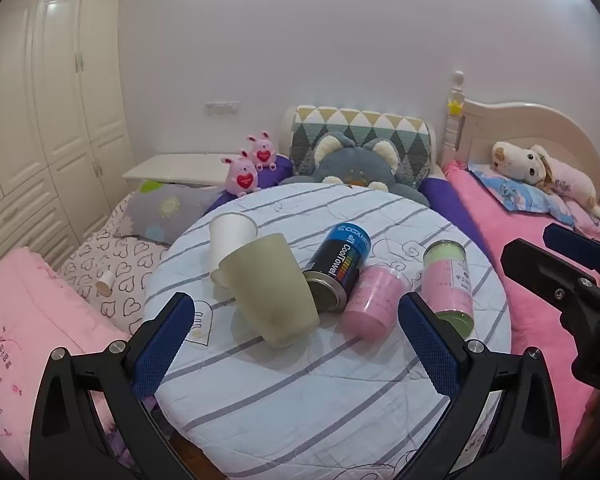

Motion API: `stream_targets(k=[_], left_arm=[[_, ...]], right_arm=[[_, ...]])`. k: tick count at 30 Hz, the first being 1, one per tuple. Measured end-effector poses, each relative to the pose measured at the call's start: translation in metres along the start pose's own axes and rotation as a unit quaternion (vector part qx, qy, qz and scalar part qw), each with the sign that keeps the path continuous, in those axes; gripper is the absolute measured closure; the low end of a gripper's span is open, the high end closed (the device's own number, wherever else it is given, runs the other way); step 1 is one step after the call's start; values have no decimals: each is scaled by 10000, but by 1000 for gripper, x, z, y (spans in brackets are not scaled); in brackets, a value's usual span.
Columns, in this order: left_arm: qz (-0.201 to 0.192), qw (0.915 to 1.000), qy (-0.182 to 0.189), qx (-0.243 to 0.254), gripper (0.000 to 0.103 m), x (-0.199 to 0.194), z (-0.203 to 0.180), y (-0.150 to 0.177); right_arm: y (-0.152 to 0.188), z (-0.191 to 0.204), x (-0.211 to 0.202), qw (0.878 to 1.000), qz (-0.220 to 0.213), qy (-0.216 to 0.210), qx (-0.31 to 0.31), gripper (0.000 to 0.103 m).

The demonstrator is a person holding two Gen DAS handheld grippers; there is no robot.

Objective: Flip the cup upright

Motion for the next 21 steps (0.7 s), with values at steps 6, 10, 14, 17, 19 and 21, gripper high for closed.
stream_targets(k=[6, 10, 14, 17, 19, 21], left_arm=[[-68, 10000, -53, 13, 0, 1, 1, -2], [-74, 9999, -74, 66, 0, 0, 5, -1], [-72, 9999, -80, 91, 0, 2, 10, -3], [-46, 9999, -70, 105, 0, 7, 13, -3], [-24, 9999, -77, 119, 0, 10, 15, -2], [-12, 9999, -108, 109, 0, 13, 17, -2]], right_arm=[[-4, 2, 7, 10000, 26, -44, -12, 20], [-9, 12, 6, 10000, 39, -66, -28, 20], [-5, 13, 11, 9999, 66, -119, -29, 20], [-5, 16, 15, 9998, 123, -143, 31, 20], [-5, 16, 19, 9997, 173, -149, 77, 20], [-5, 16, 24, 9995, 234, -175, 129, 20]])
Point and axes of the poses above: each gripper's, at about its wrist camera, not at the fingertips, and x roughly the way its jaws point, z to its left, y to its underside, the point moved 6 cm from there along x, roughly the way its jaws point, and after that the axes turned 10 degrees about -y, right-handed, at the moved point
